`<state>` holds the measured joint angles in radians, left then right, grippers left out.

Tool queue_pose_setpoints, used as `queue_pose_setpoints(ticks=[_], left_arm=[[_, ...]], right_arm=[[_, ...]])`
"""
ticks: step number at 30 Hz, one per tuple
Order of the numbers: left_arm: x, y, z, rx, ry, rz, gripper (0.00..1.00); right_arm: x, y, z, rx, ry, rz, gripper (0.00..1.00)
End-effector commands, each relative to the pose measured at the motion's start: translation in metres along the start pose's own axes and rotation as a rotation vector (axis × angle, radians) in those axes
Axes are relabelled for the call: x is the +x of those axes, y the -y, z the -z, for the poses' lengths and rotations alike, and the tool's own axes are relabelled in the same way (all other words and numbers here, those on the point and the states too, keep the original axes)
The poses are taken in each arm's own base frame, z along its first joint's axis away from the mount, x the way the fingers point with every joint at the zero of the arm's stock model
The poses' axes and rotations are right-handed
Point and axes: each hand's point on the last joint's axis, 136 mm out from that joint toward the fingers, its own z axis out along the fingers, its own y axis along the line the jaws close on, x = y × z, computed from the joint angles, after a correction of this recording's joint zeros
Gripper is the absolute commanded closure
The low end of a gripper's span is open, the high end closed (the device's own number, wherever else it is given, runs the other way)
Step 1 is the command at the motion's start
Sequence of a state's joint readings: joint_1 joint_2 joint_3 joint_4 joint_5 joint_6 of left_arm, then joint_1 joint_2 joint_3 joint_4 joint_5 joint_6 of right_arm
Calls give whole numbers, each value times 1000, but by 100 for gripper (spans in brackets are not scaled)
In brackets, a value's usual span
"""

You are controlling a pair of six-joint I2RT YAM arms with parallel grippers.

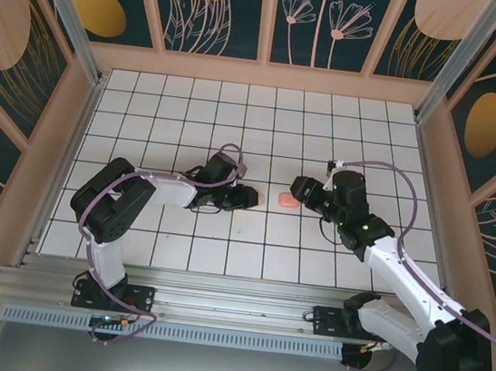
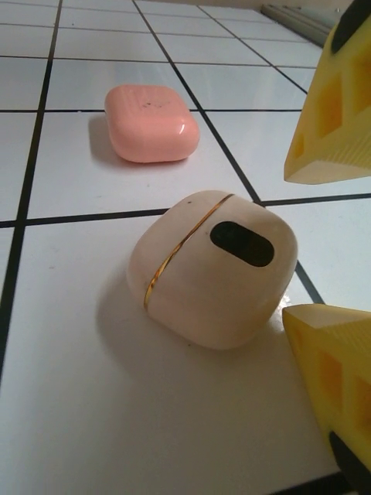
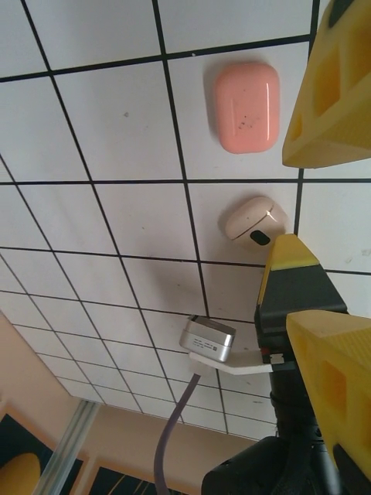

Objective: Insert wireless bluetooth earbuds into charging case

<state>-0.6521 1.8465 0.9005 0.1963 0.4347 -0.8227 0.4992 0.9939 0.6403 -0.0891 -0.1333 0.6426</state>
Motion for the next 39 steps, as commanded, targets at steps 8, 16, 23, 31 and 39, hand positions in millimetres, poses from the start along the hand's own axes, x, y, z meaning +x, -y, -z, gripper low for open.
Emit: queue_pose_setpoints(ticks=[8,16,23,31,39], left_arm=[[-39,-10,77,-198,218,-130,41],[-111,-72,267,-602,864,-227,1],[-70,-114,359,-764,1350,-302,1],[-71,-152,337,-785,1342,-380,1],[-110,-157,300,-681,1244,-495,1]], right_arm=[[-22,24,18,141,139,103,35],[-71,100,39,467,431,266,1],[-87,152,50,458,594,249,1],[-96,170,50,479,654,383,1],[-96,169,30,394,662,474,1]])
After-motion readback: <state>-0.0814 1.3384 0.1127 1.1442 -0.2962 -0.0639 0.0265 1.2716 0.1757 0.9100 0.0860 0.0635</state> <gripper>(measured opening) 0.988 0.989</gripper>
